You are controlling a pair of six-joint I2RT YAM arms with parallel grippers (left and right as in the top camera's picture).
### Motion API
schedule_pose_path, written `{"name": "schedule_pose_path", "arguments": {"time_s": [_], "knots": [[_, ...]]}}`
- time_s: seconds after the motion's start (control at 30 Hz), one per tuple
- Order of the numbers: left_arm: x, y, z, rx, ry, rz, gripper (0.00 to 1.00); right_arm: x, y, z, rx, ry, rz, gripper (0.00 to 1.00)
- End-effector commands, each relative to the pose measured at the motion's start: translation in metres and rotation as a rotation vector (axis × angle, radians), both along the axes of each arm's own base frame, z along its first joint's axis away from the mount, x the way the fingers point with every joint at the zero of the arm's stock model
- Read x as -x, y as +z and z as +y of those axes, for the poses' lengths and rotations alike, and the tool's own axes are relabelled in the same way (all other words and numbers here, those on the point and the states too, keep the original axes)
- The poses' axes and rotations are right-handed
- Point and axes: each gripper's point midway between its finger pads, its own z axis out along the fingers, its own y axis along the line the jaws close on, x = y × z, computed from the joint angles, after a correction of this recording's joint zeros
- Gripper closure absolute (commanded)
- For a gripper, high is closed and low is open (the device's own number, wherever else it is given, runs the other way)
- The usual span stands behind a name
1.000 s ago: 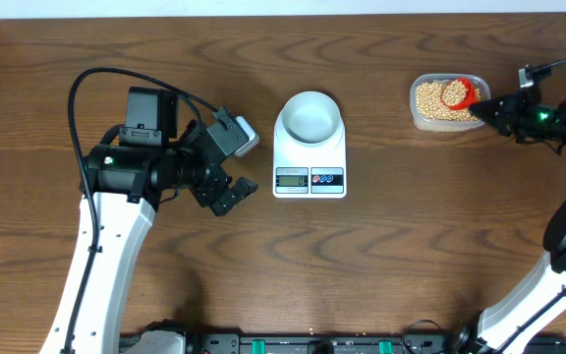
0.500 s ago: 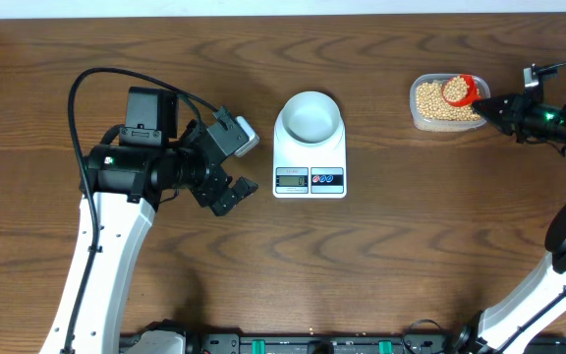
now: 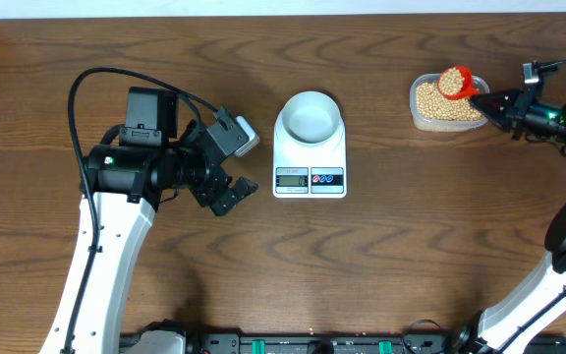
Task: Scoop item into bowl and weigh 50g on scale
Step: 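Lift the filled scoop and carry it left over the white bowl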
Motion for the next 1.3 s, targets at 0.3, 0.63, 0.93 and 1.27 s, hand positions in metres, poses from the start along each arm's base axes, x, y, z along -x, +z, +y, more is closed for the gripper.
{"name": "schedule_pose_path", "arguments": {"time_s": [0.3,0.63,0.93,1.27], "knots": [[0.000,0.008,0.000,0.006,-0.011,-0.026,0.02,0.000,0.015,0.038,-0.096,0.102,-0.039,0.99],[0.000,0.008,0.000,0.006,-0.011,-0.026,0.02,0.000,0.016,0.075,-0.093,0.187,-0.056,0.99],[0.000,0.008,0.000,0.006,-0.011,-0.026,0.02,0.004,0.019,0.119,-0.107,0.284,-0.058,0.99],[0.000,0.008,0.000,0.006,-0.011,-0.026,0.02,0.012,0.022,0.177,-0.111,0.411,-0.071,0.99]]}}
